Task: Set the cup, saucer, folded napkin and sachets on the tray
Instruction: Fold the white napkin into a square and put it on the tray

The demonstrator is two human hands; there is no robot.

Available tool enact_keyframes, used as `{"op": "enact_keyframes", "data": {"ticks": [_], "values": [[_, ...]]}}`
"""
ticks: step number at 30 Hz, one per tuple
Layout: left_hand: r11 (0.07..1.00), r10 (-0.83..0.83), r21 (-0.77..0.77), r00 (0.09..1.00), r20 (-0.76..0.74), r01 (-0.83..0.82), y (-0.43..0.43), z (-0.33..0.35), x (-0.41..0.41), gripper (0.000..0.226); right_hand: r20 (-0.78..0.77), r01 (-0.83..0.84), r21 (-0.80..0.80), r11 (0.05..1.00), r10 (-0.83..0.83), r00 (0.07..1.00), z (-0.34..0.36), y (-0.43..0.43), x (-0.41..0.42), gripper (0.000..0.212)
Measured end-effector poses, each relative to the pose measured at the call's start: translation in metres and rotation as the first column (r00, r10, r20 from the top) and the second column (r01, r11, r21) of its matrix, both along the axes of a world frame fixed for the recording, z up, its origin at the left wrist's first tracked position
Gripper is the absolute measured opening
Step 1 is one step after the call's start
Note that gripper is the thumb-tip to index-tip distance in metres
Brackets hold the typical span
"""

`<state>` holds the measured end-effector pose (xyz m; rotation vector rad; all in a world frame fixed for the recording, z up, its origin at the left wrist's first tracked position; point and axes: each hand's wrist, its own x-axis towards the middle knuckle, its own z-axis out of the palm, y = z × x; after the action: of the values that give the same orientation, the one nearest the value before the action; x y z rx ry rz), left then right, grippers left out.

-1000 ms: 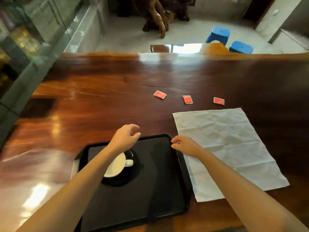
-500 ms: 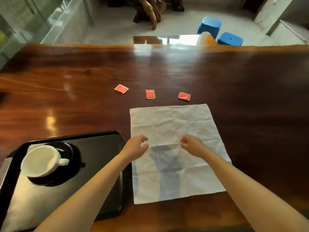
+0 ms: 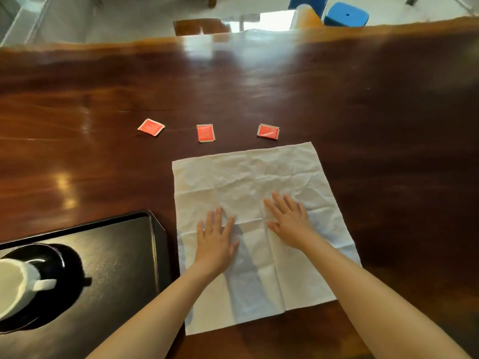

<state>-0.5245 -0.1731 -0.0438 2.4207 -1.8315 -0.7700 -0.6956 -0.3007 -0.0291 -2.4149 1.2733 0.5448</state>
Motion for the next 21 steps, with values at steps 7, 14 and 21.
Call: {"op": "enact_keyframes", "data": {"ticks": [7, 14, 21], "values": [[0.993, -0.116, 0.013, 0.993, 0.036, 0.116, -0.024, -0.003, -0.001, 0.066, 0.027, 0.145, -0.085, 0.986, -0.144, 0.989, -0.015, -0.013, -0.047, 0.063], [0.958, -0.278, 0.064, 0.96, -0.044, 0.28, -0.081, 0.0, 0.003, 0.073, 0.069, 0.356, -0.121, 0.927, -0.35, 0.934, -0.021, 0.022, -0.09, 0.072], [0.992, -0.101, -0.075, 0.995, 0.023, 0.102, -0.116, 0.013, -0.044, 0.043, 0.175, 0.398, -0.097, 0.912, -0.377, 0.909, 0.004, 0.057, -0.094, 0.064]]}}
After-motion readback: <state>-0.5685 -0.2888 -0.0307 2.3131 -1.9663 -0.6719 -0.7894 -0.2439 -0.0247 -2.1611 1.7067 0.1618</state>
